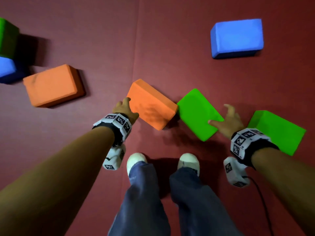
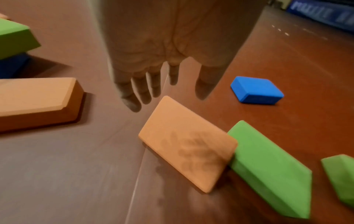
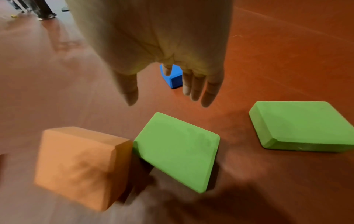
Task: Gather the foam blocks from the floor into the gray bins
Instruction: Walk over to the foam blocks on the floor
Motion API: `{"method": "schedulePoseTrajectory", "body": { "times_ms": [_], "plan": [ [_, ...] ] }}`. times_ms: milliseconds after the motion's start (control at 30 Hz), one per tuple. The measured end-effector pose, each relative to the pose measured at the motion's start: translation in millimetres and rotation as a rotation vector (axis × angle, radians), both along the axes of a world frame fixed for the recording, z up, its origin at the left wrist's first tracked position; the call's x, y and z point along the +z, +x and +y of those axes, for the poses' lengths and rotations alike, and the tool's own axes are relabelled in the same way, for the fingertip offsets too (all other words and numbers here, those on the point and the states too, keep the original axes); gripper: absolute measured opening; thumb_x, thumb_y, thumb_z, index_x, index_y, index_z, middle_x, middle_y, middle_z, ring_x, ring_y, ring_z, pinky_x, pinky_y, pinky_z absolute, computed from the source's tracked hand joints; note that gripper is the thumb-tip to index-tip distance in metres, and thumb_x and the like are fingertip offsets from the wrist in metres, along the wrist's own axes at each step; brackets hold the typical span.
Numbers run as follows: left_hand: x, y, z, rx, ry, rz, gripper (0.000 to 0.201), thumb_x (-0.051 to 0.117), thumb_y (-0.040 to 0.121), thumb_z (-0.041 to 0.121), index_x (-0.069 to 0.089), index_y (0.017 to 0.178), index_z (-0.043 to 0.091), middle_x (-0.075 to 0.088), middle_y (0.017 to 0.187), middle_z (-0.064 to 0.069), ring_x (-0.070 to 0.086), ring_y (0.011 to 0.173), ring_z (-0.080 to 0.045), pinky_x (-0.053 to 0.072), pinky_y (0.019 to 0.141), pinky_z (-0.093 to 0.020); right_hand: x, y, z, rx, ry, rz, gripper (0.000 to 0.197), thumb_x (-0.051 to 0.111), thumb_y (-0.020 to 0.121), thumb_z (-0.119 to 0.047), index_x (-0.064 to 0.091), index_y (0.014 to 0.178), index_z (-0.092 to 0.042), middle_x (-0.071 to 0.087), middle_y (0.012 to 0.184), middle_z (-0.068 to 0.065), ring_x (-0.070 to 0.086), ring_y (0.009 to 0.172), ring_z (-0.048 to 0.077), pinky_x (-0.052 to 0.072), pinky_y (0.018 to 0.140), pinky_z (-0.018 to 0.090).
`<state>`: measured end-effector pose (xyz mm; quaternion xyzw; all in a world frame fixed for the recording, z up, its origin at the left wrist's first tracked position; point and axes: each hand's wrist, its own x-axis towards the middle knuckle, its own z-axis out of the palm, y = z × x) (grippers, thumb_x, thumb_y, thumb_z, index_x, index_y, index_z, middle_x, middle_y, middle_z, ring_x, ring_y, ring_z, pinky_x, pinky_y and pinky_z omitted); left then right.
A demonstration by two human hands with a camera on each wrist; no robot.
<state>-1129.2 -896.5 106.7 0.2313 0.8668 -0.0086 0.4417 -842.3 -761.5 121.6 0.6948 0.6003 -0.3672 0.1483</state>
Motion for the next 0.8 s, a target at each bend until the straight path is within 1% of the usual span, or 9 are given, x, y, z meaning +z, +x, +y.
{"method": "schedulePoseTrajectory", "body": {
  "times_ms": [133,267,333,400,467,533,600,700,800],
  "plan": [
    [-77.7,-37.1,34.2,0.026,0.022,0.069,0.082,0.066,0.082,0.024,0.018,0.149,0.017,0.03,0.147,-0.019,0.036,0.132,-0.038,0.032,0.107,-0.046,-92.3,-17.8,38.9,0.078,-0.004,-0.067,0.092,0.076,0.075,-0.039,0.021,0.147,-0.026,0.036,0.143,0.019,0.039,0.129,0.038,0.034,0.104,0.04],
    [-141.7,-62.0,55.1,-0.008,-0.034,-0.028,0.102,0.081,0.07,0.033,0.017,0.149,0.018,0.031,0.148,-0.015,0.033,0.135,-0.034,0.035,0.105,-0.047,-169.8,-31.3,54.1,0.157,-0.038,-0.125,0.11,0.08,0.068,-0.043,0.011,0.151,-0.024,0.029,0.15,0.018,0.029,0.137,0.037,0.029,0.11,0.043],
    [-160.0,-66.0,58.0,0.044,-0.012,-0.102,0.102,0.083,0.067,0.031,0.02,0.146,0.016,0.034,0.147,-0.01,0.035,0.134,-0.03,0.036,0.101,-0.041,-190.4,-33.3,52.1,0.166,-0.009,-0.156,0.114,0.082,0.066,-0.044,0.01,0.151,-0.021,0.025,0.15,0.016,0.028,0.137,0.037,0.029,0.11,0.044],
    [-167.8,-69.5,58.7,0.079,0.02,-0.106,0.097,0.083,0.067,0.034,0.024,0.143,0.019,0.04,0.143,-0.007,0.041,0.129,-0.029,0.037,0.091,-0.037,-198.4,-32.3,52.6,0.176,0.043,-0.208,0.114,0.083,0.063,-0.048,0.015,0.15,-0.018,0.027,0.146,0.017,0.028,0.134,0.037,0.03,0.108,0.045],
    [-164.5,-73.1,58.1,0.07,0.011,-0.102,0.091,0.085,0.063,0.037,0.028,0.133,0.019,0.047,0.132,-0.009,0.048,0.118,-0.031,0.04,0.087,-0.042,-195.4,-32.3,57.0,0.256,0.027,-0.278,0.112,0.08,0.059,-0.059,0.025,0.147,-0.016,0.03,0.14,0.02,0.029,0.129,0.038,0.031,0.104,0.044],
    [-157.6,-74.7,53.5,0.07,0.0,-0.088,0.083,0.087,0.059,0.032,0.029,0.116,0.017,0.051,0.112,-0.011,0.051,0.102,-0.031,0.041,0.078,-0.045,-187.9,-33.6,55.8,0.335,0.009,-0.32,0.107,0.076,0.054,-0.068,0.038,0.136,-0.012,0.033,0.133,0.021,0.031,0.124,0.037,0.032,0.101,0.041],
    [-148.8,-72.7,45.3,0.08,0.002,-0.072,0.082,0.089,0.058,0.026,0.028,0.112,0.015,0.049,0.102,-0.01,0.049,0.092,-0.028,0.039,0.073,-0.042,-178.9,-36.8,43.4,0.323,0.056,-0.296,0.102,0.08,0.052,-0.065,0.041,0.128,-0.009,0.034,0.13,0.02,0.032,0.121,0.036,0.029,0.101,0.039],
    [-132.5,-65.0,29.4,0.105,0.072,-0.095,0.085,0.089,0.057,0.02,0.026,0.114,0.019,0.045,0.108,-0.005,0.048,0.093,-0.026,0.038,0.073,-0.038,-165.5,-41.2,14.6,0.205,0.083,-0.128,0.092,0.087,0.055,-0.048,0.037,0.12,-0.006,0.041,0.131,0.017,0.039,0.122,0.036,0.032,0.104,0.041],
    [-106.3,-59.5,7.7,0.058,0.068,-0.117,0.104,0.092,0.049,0.027,0.031,0.133,0.03,0.038,0.126,-0.008,0.046,0.112,-0.03,0.044,0.089,-0.046,-143.3,-46.3,-15.1,0.189,0.116,-0.021,0.079,0.087,0.061,-0.032,0.037,0.117,-0.006,0.049,0.126,0.015,0.047,0.117,0.037,0.037,0.102,0.046]
  ]
}}
